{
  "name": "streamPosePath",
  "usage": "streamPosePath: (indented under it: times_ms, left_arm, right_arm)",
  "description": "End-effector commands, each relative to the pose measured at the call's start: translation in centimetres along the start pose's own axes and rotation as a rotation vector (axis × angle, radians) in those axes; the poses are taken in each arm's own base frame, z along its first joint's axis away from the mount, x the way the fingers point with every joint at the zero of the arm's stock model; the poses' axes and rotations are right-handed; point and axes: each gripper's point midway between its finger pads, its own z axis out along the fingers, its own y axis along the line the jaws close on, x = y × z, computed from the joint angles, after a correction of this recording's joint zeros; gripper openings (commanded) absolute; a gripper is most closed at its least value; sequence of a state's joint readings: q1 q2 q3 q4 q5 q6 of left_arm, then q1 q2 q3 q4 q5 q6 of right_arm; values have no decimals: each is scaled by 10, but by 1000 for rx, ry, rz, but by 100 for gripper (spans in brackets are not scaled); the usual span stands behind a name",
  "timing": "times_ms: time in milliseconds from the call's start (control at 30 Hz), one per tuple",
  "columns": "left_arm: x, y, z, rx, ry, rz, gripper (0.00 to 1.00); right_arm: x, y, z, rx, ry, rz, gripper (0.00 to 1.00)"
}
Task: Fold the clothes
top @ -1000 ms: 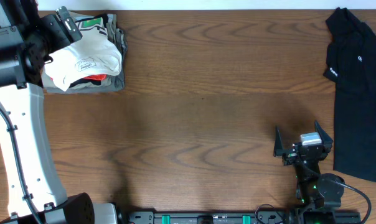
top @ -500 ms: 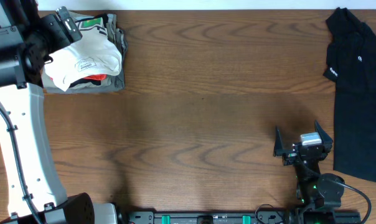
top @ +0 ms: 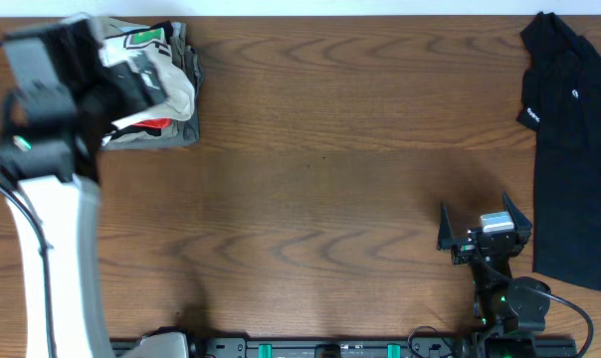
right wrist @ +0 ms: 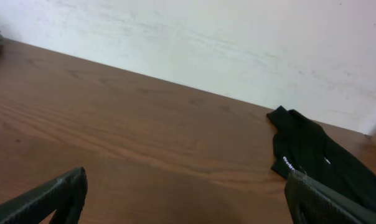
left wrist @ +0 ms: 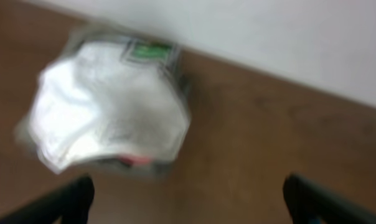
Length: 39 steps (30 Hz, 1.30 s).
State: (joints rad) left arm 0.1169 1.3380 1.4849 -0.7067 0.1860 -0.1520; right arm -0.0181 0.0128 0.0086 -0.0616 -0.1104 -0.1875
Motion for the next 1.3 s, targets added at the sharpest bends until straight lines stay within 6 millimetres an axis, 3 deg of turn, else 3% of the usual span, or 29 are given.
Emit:
streamPosePath:
  times_ms: [0, 233, 500, 700, 967, 1267]
  left_arm:
    - [34, -17, 1, 76, -26, 59, 98]
    - [114, -2, 6, 98, -47, 70, 98]
    - [164, 11, 1, 128, -177, 85, 98]
    - [190, 18, -1, 147, -263, 96, 98]
    - [207, 22, -6, 181, -412, 113, 98]
    - [227, 32, 0, 160, -453, 134, 98]
  right_arm:
    - [1, -2, 0, 10, 1, 15, 99]
    - [1, -2, 0, 11, 1, 15, 99]
    - [1, -2, 0, 10, 1, 15, 99]
    - [1, -2, 0, 10, 1, 15, 99]
    - [1, -2, 0, 10, 1, 15, 99]
    - [1, -2, 0, 10, 1, 15, 99]
